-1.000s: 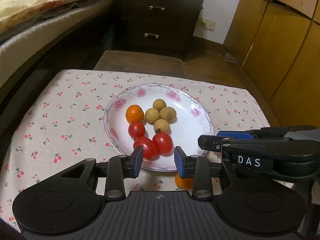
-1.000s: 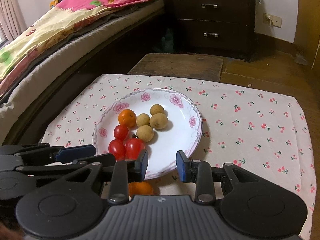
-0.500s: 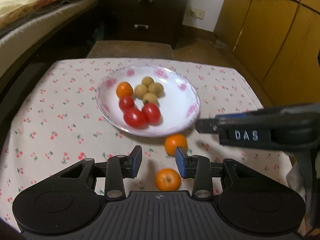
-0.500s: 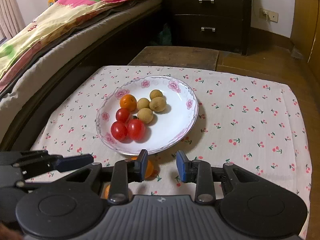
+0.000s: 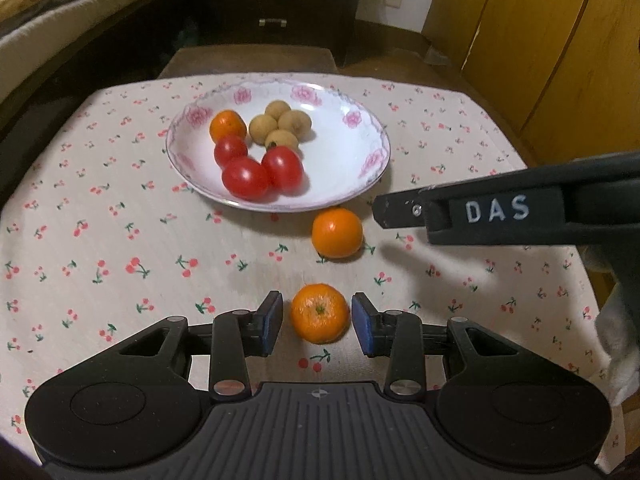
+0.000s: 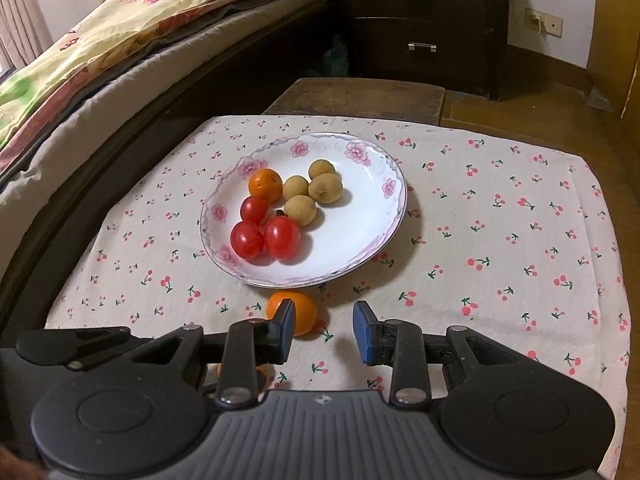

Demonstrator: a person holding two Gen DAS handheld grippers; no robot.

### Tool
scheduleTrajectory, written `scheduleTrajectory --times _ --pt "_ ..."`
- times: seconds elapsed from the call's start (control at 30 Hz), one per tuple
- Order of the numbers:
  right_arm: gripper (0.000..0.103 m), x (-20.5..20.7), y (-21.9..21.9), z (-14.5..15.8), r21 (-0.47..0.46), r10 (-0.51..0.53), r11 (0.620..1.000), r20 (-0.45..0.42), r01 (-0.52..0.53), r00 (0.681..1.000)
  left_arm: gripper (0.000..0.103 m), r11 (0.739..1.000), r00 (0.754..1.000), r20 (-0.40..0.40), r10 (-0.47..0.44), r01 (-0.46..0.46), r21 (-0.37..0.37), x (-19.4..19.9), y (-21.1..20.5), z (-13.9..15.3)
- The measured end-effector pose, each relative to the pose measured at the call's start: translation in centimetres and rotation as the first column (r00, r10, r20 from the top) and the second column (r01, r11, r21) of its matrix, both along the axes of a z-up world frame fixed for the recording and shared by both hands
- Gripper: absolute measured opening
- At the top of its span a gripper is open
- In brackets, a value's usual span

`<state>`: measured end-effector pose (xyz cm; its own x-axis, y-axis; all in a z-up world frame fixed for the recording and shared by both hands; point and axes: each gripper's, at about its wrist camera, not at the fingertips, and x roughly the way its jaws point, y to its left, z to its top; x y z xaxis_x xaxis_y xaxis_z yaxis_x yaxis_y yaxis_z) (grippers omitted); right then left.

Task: Organize fruits
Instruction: 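Withdraw both tools from the plate toward the remaining tangerines, then close the left tool on a tangerine while the right tool grasps another tangerine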

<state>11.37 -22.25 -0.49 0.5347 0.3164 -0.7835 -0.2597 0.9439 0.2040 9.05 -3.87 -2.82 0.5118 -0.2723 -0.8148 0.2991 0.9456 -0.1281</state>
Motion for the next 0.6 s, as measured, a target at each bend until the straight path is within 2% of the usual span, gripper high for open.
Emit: scheduleTrajectory --times 0.2,0.3,0.6 --pt "0.033 0.4 0.1 -0.7 0.005 -0.001 1.0 -0.022 0.001 1.0 0.046 1.0 1.0 0.005 -0.002 0.002 0.014 0.1 -0.3 -0.5" --pt "0.034 0.6 0.3 -1.1 0.006 0.002 1.0 -0.038 -0.002 0.999 0.04 1.0 1.0 0.007 -0.008 0.008 0.02 -0.1 -0.3 -0.5" --pt "0.039 0.9 1.8 -1.8 0.014 0.03 0.999 -0.06 -0.029 0.998 0.04 1.0 1.0 -0.004 -0.01 0.01 0.011 -0.6 0.8 0.1"
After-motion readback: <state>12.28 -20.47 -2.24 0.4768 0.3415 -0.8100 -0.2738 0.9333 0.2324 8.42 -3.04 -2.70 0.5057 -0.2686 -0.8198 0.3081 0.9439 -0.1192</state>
